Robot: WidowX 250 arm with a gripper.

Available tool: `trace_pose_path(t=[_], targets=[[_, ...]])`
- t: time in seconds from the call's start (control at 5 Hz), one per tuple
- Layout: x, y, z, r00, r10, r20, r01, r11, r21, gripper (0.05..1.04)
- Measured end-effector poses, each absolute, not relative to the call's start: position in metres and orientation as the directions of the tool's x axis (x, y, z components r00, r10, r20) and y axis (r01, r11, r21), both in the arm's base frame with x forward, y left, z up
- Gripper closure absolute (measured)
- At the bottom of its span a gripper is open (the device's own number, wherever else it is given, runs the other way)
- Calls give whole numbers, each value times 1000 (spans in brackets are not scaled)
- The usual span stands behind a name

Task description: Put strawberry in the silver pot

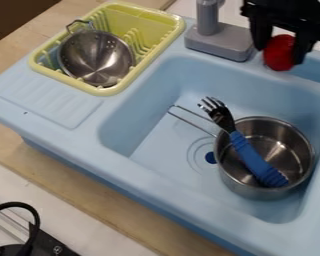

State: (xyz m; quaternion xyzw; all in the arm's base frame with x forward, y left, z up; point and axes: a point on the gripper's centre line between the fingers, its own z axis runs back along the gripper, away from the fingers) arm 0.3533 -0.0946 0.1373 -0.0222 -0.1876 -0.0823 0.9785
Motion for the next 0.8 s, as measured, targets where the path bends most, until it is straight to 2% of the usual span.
trace_pose_path(t=[0.2,0.6,0.8], targets=[[347,-91,144,916,-136,377,149,989,-6,368],[314,-86,147,946,-99,310,104,995,0,368],[306,-86,146,948,-101,303,105,994,2,446]])
